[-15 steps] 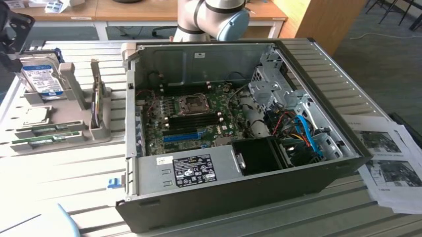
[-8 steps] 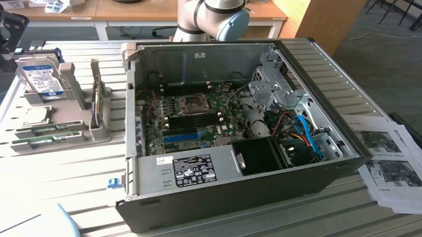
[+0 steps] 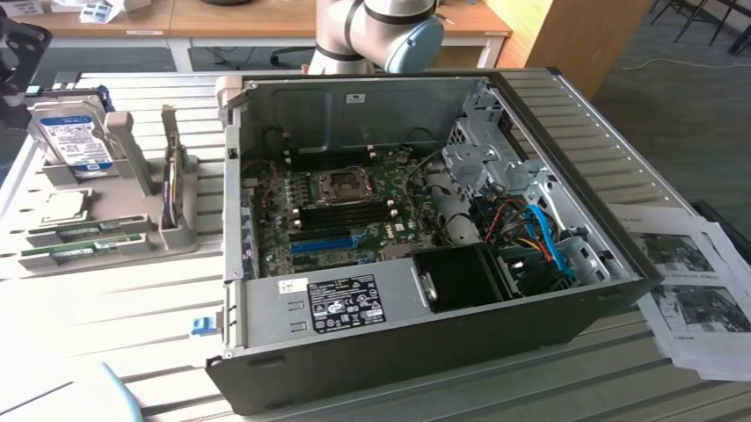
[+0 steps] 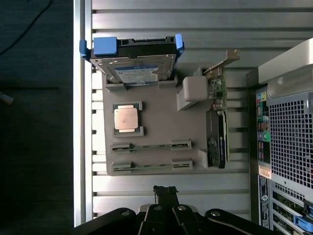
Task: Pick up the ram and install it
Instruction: 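Reach for the ram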
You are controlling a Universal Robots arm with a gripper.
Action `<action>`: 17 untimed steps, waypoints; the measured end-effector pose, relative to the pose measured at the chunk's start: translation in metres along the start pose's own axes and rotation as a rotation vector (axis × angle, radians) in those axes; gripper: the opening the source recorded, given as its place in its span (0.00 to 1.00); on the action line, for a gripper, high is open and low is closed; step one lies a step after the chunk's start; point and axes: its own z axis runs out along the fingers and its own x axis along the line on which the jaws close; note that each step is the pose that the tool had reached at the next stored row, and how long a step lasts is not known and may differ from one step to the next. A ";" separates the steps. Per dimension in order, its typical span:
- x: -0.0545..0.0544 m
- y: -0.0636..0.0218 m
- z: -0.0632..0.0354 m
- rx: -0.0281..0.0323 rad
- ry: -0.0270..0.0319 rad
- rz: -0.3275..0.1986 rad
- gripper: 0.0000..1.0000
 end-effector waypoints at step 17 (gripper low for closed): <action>0.001 0.0177 0.0036 0.0001 0.0001 0.000 0.09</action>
